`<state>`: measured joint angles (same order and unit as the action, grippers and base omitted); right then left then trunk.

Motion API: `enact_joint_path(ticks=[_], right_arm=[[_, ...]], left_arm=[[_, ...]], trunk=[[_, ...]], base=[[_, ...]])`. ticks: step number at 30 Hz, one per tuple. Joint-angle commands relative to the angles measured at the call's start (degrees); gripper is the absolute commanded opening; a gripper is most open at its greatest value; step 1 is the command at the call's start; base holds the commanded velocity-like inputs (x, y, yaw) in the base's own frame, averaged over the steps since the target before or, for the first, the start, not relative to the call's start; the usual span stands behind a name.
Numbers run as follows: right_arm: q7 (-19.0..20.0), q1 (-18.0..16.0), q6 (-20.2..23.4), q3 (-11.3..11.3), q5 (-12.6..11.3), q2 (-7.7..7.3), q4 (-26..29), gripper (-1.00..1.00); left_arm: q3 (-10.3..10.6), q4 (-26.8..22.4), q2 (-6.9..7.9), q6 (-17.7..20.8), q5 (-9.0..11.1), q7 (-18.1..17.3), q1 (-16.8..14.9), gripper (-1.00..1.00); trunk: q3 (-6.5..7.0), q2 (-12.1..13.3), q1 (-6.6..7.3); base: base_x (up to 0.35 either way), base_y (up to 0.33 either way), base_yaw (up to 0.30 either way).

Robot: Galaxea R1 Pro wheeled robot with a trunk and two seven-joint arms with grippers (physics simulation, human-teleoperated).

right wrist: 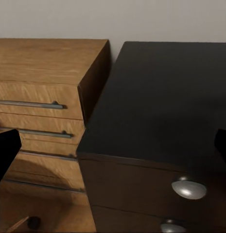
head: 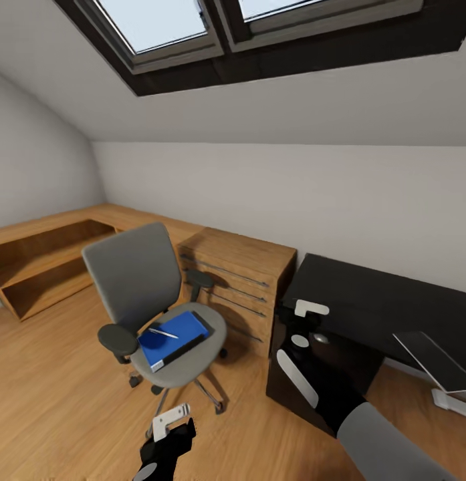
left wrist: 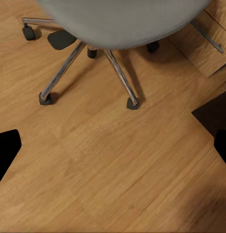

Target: In the bedroom, organize the workspace by keeping the computer under the desk, ensuring the monitor is on the desk, placing the keyboard on the desk next to the monitor, placing the mouse on the desk next to the keyboard, moving the folder from the swivel chair onto the desk next to the mouse, stacking the notebook on top of the folder with the pen on top of the notebook, and positioning the swivel chair next to the desk.

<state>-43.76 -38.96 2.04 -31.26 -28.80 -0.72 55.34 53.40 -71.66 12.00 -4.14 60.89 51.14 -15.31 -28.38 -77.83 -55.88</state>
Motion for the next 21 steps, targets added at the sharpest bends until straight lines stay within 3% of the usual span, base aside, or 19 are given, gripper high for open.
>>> enact_joint_path(ticks=[1,12,14,21], right_arm=[[-0.43,-0.06,0.19,-0.25,-0.28,-0.07,0.07,1.0],[-0.45,-0.06,0.16,-0.48,-0.29,-0.07,0.03,1.0],[-0.45,-0.06,0.13,-1.83,-0.22,-0.07,0.04,1.0],[-0.45,-0.06,0.08,-2.58,-0.21,-0.07,0.03,1.0]], left_arm=[[0.22,-0.06,0.04,-0.43,0.47,0.25,-0.09,1.0],[0.21,-0.06,0.04,-0.43,0.46,0.27,-0.11,1.0],[0.21,-0.04,0.04,-0.43,0.46,0.22,-0.09,1.0],[0.17,-0.05,0.04,-0.43,0.44,0.19,-0.1,1.0]], trunk=[[-0.09,-0.04,0.0],[-0.41,-0.04,0.0],[-0.47,-0.04,0.0],[-0.68,-0.04,0.0]], base=[[0.0,0.0,0.275],[0.0,0.0,0.275],[0.0,0.0,0.275],[0.038,0.01,0.275]])
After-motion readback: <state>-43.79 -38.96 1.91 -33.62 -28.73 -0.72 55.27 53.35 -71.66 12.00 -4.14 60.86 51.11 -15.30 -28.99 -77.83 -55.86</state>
